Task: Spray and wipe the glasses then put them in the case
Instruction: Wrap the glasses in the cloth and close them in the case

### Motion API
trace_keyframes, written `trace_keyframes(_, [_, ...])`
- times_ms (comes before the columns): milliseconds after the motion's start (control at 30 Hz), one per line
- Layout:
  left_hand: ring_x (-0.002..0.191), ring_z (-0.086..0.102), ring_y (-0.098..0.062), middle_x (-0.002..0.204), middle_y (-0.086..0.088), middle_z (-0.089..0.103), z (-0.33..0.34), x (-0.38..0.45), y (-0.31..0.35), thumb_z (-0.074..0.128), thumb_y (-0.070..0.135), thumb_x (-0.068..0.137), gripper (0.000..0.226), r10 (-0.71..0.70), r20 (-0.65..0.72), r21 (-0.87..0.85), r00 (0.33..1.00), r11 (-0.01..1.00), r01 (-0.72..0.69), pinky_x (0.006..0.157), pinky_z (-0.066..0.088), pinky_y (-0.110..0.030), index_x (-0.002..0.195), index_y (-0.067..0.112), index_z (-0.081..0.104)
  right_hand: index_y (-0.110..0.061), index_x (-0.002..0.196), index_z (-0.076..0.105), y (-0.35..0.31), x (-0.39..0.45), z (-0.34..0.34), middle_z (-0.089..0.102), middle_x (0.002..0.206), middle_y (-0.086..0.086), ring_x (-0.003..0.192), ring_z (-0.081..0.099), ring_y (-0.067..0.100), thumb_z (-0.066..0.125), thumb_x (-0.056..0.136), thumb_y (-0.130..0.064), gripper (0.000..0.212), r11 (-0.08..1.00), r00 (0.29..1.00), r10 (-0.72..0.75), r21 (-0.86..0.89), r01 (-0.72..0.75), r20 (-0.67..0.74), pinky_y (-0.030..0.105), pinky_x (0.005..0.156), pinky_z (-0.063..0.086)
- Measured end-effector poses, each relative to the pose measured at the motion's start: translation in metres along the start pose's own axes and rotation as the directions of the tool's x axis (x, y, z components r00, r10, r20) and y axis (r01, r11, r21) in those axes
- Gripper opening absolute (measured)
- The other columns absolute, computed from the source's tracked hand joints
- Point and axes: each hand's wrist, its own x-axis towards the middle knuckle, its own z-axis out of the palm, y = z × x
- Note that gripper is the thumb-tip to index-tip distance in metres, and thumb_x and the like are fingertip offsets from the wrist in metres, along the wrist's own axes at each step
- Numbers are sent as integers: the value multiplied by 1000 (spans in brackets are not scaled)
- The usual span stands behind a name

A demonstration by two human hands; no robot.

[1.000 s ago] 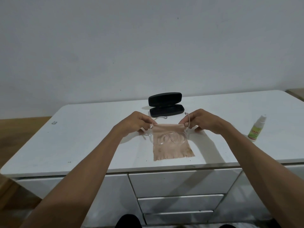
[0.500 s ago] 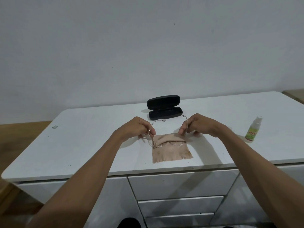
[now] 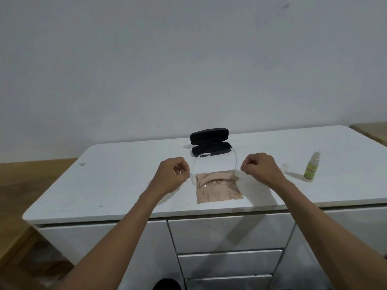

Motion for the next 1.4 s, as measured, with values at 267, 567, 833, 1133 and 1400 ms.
trace_keyframes(267, [83,63,-12,89,7,69,34,-7,22,78,43,80,31,29,94,284,995,957,-54,75,53,-34,102,23,76,-31,93,76,-12,-17,27,66,69,-5,66,63,14,72,85,-35,10,962,996,-41,-267,62,84,28,57,42])
trace_keyframes(567, [80,61,-16,85,5,69,38,-11,16,76,24,84,4,35,80,346,996,936,-60,71,51,-33,87,23,78,-27,81,74,-13,-20,31,65,67,-8,68,60,12,78,82,-33,7,969,991,-65,-231,90,114,27,58,41])
trace_keyframes(833, [77,58,-7,83,13,67,30,-23,13,76,30,82,14,76,122,274,990,956,-107,71,50,-29,95,30,77,-27,74,74,-12,-38,18,71,63,-3,59,61,11,69,70,-16,12,980,977,-97,-151,127,191,30,57,47])
trace_keyframes(1133, [75,61,-8,87,11,71,18,-39,21,87,35,72,17,-4,328,221,945,972,-73,73,55,-30,87,28,81,-37,87,81,-14,-55,3,73,83,-11,73,63,5,80,75,-29,15,945,950,-93,-275,179,299,25,74,54])
trace_keyframes(1400, [75,61,-8,85,15,65,22,-44,19,77,20,84,4,24,277,261,961,960,-100,75,56,-31,85,23,80,-22,95,80,-16,-55,11,72,91,-2,83,65,15,76,87,-24,9,911,957,-111,-357,206,270,22,70,45])
